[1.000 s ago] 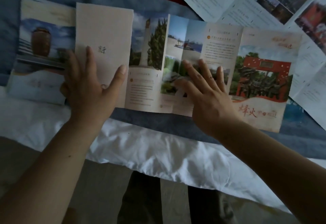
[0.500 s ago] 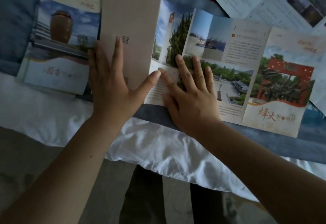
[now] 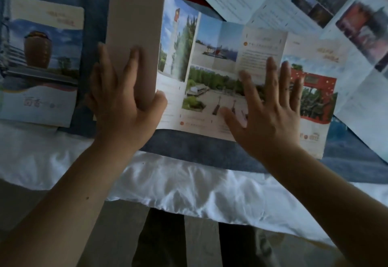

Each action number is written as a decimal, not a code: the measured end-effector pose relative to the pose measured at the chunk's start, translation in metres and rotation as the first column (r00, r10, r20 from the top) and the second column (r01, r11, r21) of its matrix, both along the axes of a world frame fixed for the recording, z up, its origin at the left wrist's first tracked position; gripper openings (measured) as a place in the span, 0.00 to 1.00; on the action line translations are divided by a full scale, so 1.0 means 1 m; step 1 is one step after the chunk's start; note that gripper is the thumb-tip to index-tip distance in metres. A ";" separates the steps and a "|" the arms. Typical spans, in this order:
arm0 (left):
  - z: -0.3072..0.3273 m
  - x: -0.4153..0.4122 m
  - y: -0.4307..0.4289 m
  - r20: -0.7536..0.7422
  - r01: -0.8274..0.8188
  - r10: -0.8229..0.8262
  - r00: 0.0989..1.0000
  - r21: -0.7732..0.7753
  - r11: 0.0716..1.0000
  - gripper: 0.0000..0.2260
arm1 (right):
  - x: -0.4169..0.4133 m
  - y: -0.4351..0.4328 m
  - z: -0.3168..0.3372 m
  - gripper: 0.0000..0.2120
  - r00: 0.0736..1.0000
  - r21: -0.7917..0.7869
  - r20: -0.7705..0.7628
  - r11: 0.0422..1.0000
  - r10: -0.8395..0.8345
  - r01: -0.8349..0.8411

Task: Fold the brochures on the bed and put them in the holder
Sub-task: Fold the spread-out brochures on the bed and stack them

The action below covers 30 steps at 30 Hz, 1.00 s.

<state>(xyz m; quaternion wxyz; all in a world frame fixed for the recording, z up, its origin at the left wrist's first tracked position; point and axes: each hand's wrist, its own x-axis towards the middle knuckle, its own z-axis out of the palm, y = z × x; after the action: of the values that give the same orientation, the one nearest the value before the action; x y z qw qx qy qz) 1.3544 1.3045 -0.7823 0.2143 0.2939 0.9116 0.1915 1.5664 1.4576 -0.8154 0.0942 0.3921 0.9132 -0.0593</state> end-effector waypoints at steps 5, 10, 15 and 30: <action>0.006 0.031 0.027 -0.025 0.126 -0.125 0.992 0.026 0.992 0.38 | 0.048 0.018 -0.009 0.36 0.998 -0.092 -0.057 0.996 0.000 -0.005; 0.002 0.087 0.053 -0.003 0.286 -0.286 0.958 0.011 0.958 0.40 | 0.071 0.029 -0.013 0.33 0.984 -0.153 -0.174 0.987 0.030 -0.057; -0.013 0.132 0.076 -0.012 0.364 -0.364 0.931 -0.029 0.931 0.41 | 0.085 0.033 -0.012 0.42 0.982 -0.050 -0.035 0.981 -0.188 0.186; -0.066 0.165 0.094 -0.293 0.410 -0.440 0.849 -0.161 0.898 0.37 | 0.103 0.031 -0.031 0.29 0.952 -0.058 -0.197 0.972 -0.235 0.228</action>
<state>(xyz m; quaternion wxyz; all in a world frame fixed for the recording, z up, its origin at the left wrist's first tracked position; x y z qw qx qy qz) 1.5194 1.3983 -0.8482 0.1128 0.5053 0.8543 0.0466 1.6691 1.4882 -0.8463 0.0000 0.4866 0.8646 -0.1252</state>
